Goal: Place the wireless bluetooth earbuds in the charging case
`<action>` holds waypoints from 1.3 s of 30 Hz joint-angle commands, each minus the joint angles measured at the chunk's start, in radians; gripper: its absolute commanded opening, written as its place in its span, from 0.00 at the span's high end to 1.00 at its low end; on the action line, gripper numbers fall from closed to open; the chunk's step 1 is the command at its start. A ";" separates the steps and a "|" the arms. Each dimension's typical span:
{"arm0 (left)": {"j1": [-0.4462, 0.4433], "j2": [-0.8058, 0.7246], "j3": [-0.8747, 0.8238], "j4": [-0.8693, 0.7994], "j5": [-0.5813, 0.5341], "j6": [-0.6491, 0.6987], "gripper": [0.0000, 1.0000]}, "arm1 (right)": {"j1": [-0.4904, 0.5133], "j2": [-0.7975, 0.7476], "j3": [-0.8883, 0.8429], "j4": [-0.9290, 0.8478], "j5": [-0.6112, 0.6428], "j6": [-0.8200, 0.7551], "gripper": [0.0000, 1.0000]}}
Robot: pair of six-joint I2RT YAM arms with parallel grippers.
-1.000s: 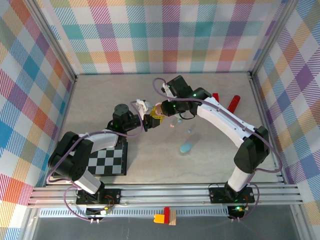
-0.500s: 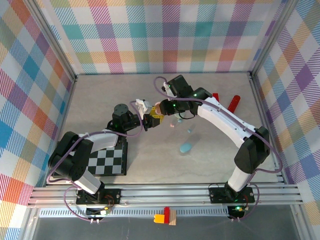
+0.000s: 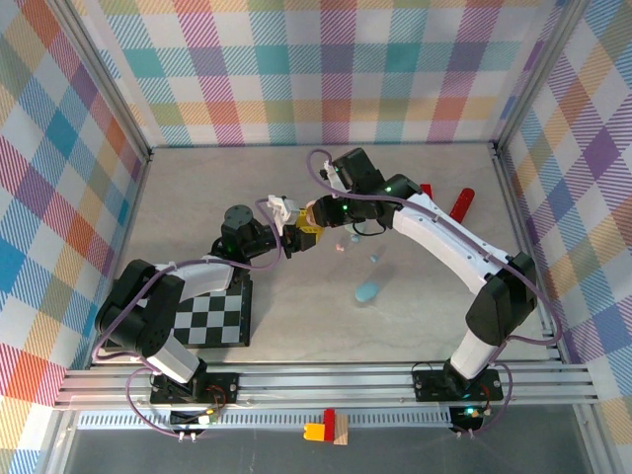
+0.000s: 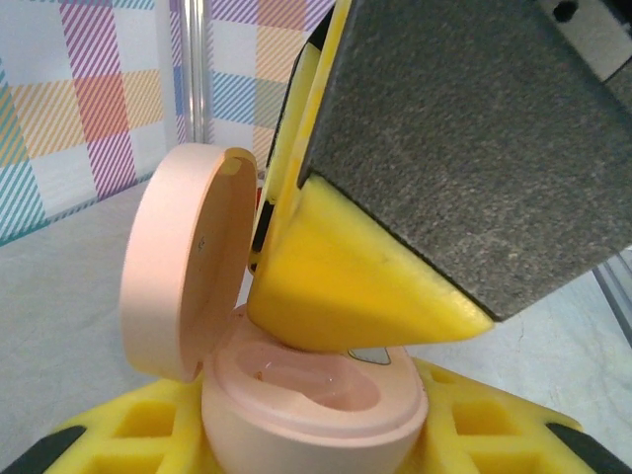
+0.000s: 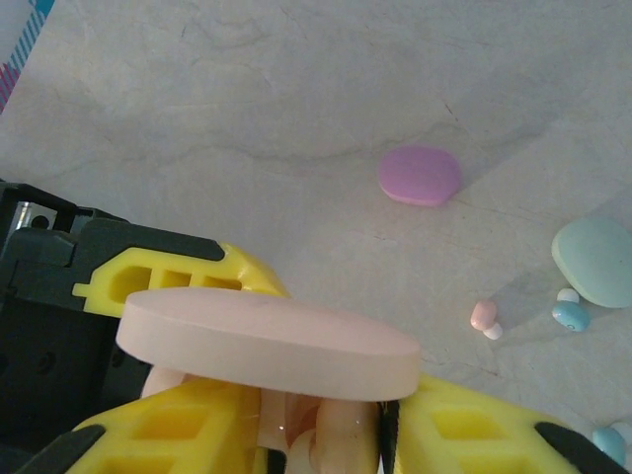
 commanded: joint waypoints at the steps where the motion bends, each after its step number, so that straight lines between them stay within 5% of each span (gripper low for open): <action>1: -0.002 0.006 0.028 0.043 0.029 -0.007 0.63 | 0.004 -0.041 -0.012 0.030 -0.047 0.015 0.64; 15: -0.003 -0.004 0.026 0.047 0.032 -0.010 0.63 | 0.005 -0.038 -0.017 0.004 0.004 -0.002 0.79; 39: 0.003 0.004 0.035 0.119 0.062 -0.092 0.63 | 0.026 -0.041 -0.055 0.033 0.097 -0.171 0.83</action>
